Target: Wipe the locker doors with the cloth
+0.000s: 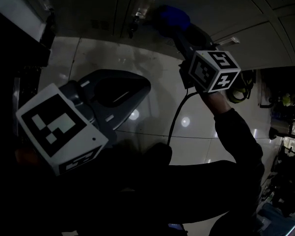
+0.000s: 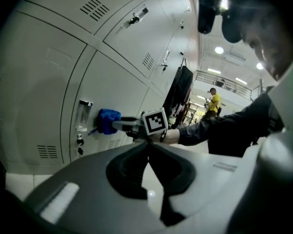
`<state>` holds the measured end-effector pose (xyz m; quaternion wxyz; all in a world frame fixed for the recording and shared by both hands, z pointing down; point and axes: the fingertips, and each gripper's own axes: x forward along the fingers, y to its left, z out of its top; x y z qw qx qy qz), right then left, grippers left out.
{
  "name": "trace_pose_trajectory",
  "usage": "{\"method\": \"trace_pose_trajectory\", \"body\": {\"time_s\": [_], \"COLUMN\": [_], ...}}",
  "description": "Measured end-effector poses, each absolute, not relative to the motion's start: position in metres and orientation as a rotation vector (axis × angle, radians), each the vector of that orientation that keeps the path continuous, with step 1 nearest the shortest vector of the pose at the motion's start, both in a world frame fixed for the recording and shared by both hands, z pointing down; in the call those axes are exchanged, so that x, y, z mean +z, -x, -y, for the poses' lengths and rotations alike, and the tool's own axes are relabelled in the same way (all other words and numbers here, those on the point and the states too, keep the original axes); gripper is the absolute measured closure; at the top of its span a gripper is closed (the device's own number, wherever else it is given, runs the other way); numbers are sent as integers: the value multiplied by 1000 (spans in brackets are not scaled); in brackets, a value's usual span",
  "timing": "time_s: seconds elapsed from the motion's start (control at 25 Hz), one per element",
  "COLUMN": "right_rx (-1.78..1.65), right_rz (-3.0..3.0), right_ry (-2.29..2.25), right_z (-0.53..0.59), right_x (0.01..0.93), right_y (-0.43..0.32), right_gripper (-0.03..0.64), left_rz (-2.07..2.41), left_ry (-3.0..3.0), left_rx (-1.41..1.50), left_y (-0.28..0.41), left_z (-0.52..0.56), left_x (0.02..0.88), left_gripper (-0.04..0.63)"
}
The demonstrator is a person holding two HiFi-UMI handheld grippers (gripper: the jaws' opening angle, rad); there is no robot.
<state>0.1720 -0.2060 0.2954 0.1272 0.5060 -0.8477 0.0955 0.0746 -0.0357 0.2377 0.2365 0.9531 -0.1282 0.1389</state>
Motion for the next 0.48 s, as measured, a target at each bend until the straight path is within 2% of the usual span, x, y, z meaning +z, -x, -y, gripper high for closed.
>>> {"method": "trace_pose_trajectory", "body": {"time_s": [0.48], "right_rx": [295], "right_rz": [2381], "right_ry": [-1626], "right_z": [181], "right_x": [301], "right_y": [-268], "right_gripper": [499], "left_rz": [298], "left_ry": [-2633], "left_rx": [461], "left_y": [-122], "left_z": [23], "left_x": [248], "left_gripper": [598]}}
